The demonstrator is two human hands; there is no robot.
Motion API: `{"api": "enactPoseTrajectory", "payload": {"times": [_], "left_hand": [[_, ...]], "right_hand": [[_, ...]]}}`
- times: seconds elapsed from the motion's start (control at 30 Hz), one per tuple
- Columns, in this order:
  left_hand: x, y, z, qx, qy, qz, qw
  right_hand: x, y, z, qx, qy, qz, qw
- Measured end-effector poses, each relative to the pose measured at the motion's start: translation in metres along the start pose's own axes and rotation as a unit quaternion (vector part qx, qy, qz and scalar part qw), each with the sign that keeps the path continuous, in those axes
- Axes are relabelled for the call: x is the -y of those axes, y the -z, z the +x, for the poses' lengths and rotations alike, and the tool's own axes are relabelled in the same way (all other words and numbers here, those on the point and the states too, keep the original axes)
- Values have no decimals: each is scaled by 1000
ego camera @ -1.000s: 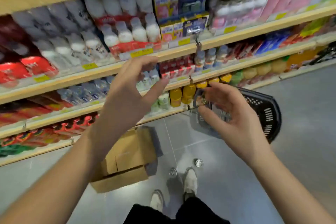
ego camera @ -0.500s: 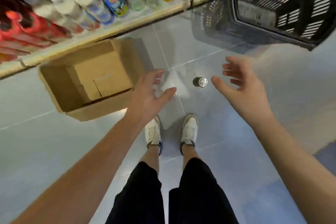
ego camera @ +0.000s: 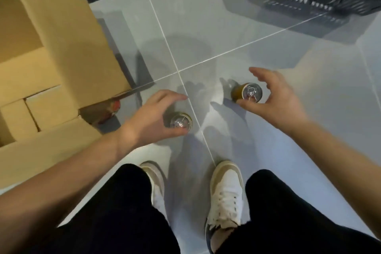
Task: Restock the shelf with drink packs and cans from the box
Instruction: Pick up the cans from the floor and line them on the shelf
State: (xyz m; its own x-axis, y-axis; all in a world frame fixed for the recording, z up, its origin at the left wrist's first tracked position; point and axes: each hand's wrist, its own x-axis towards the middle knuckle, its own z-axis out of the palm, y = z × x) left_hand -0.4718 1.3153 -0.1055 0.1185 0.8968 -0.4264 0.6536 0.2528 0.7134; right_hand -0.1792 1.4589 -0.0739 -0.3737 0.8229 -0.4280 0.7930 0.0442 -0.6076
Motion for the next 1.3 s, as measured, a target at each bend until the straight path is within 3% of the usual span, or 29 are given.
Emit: {"api": "enactPoseTrajectory", "payload": {"times": [0.13, 0.43, 0.8, 1.03, 1.3], "left_hand": [[36, -36, 16, 58, -65, 54, 995], [49, -52, 25, 61, -49, 89, 993], [37, -39, 28, 21, 13, 25, 999], [-72, 87, -3, -129, 49, -74, 988], [-319, 317, -122, -260, 35, -103, 959]], "right_hand": [[-43, -31, 26, -14, 27, -13, 999], [-74, -56, 38, -20, 5, -35, 999], [-78, -65, 45, -55, -30, -9, 998], [59, 43, 13, -78, 25, 27, 996], [330, 288, -103, -91, 106, 42, 989]]}}
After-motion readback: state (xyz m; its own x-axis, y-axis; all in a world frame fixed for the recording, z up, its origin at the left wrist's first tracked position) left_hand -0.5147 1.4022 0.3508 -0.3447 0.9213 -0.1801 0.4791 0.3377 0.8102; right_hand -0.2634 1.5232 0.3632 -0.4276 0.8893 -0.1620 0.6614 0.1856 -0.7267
